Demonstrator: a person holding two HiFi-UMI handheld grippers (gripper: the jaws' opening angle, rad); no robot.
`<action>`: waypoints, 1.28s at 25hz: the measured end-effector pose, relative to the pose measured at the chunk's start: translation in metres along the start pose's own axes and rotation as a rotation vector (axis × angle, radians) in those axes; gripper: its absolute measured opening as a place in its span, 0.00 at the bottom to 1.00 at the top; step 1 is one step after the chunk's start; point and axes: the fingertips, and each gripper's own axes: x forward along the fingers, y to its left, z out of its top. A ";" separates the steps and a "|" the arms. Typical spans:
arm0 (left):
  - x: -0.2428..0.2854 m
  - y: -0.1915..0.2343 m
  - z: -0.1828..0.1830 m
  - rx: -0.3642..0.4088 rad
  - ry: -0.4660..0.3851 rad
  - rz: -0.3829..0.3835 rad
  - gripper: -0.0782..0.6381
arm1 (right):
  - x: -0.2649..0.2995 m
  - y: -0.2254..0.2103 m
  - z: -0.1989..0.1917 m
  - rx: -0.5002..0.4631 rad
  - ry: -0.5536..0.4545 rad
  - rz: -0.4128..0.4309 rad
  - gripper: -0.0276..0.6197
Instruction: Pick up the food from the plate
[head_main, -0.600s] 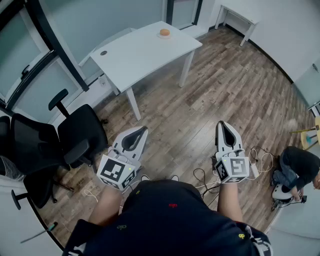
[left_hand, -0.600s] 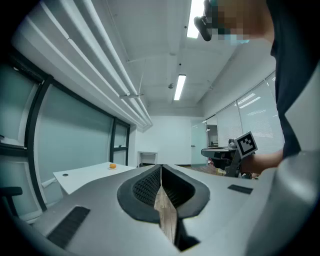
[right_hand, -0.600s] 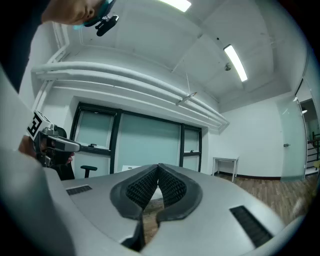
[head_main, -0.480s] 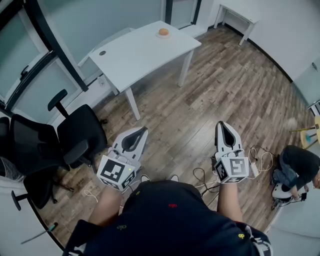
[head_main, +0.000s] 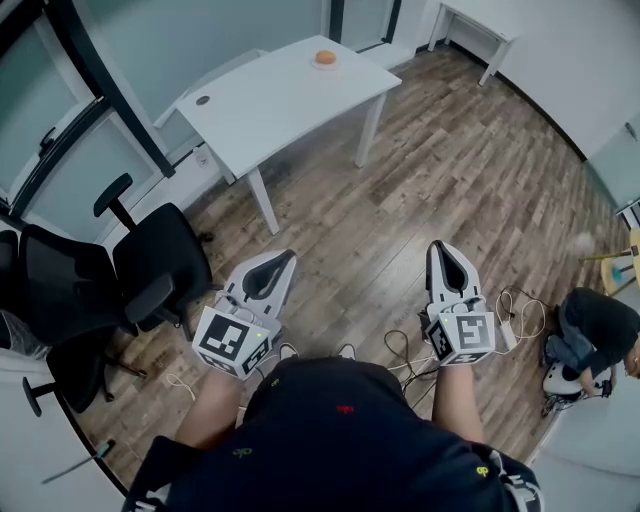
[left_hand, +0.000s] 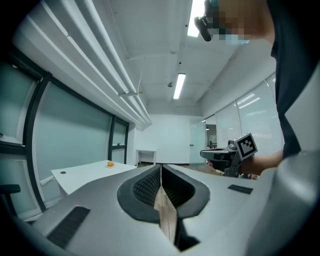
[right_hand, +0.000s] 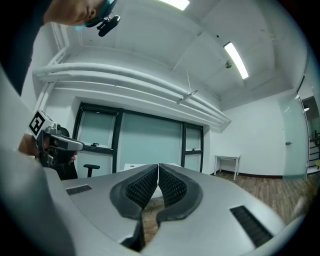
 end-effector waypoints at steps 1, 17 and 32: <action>0.002 -0.001 0.000 0.001 0.001 0.001 0.15 | -0.001 -0.001 -0.004 -0.003 0.004 0.011 0.08; 0.050 -0.073 -0.012 0.041 0.060 0.050 0.15 | -0.010 -0.081 -0.061 0.070 0.065 0.092 0.08; 0.129 -0.063 -0.010 0.049 0.071 -0.014 0.15 | 0.018 -0.137 -0.071 0.012 0.093 0.026 0.08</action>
